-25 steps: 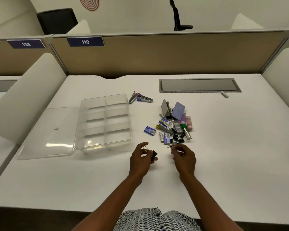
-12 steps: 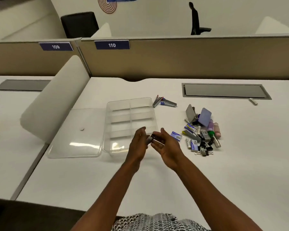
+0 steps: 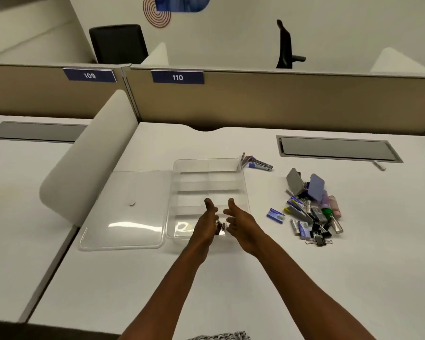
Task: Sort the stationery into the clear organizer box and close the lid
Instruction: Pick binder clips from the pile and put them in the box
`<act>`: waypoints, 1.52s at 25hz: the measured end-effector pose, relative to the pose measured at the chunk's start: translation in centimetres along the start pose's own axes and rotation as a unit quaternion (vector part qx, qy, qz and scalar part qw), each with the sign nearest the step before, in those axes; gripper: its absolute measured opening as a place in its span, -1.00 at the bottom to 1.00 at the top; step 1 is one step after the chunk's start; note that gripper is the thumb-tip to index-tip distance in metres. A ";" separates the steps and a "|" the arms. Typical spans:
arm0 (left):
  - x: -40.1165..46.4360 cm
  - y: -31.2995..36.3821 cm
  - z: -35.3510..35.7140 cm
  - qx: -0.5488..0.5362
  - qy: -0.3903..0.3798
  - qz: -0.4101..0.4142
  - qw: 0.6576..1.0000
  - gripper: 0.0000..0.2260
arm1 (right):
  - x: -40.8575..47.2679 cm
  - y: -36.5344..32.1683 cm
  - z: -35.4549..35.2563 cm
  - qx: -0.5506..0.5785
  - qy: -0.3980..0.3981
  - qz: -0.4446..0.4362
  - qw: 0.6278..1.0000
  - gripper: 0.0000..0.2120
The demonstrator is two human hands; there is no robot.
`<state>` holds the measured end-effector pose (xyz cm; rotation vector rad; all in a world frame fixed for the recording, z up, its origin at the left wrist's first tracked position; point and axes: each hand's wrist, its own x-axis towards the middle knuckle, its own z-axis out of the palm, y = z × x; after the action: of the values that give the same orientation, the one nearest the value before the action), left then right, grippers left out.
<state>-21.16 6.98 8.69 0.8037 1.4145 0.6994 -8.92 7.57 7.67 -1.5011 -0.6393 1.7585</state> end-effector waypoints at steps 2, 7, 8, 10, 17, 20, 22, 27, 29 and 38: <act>0.2 -0.3 -0.6 -0.002 -0.012 0.002 1.000 -0.14 | 0.1 0.3 0.0 0.009 0.013 0.000 1.000 -0.34; 0.4 -0.8 -1.2 -0.018 -0.032 0.024 0.999 -0.21 | 0.4 0.9 -0.5 0.059 0.038 -0.027 0.997 -0.40; 0.3 -0.9 -1.2 -0.023 -0.031 0.030 0.999 -0.22 | 0.4 1.1 -0.7 0.073 0.044 -0.041 0.996 -0.44; -0.1 -1.3 -1.2 -0.022 -0.023 0.042 0.999 -0.24 | 0.1 1.4 -1.4 0.106 0.056 -0.069 0.990 -0.54; -0.8 -1.1 0.1 0.132 -0.037 0.104 0.985 -0.32 | -2.1 2.7 -5.3 0.162 0.089 -0.115 0.976 -0.66; -0.4 -1.1 1.1 0.171 -0.035 0.118 0.978 -0.45 | -2.9 3.1 -7.2 0.173 0.095 -0.111 0.974 -0.67; -0.2 -0.9 1.8 0.160 -0.007 0.126 0.979 -0.52 | -3.3 3.1 -8.8 0.168 0.101 -0.110 0.974 -0.67; -0.9 -0.5 6.0 0.111 0.043 0.209 0.971 -0.83 | -4.4 3.4 -14.2 0.073 0.236 -0.138 0.959 -0.84; -1.5 -0.9 8.8 0.090 0.025 0.244 0.965 -0.81 | -4.5 4.2 -17.1 -0.023 0.348 -0.141 0.926 -0.91; -1.4 -5.7 18.5 0.210 -0.100 0.160 0.959 -0.73 | -3.2 6.8 -23.5 -0.321 0.431 -0.141 0.831 -0.76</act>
<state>-3.02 1.43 4.58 1.4209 1.2754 0.5442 12.77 -1.05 -0.18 -2.2651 -0.9235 0.4885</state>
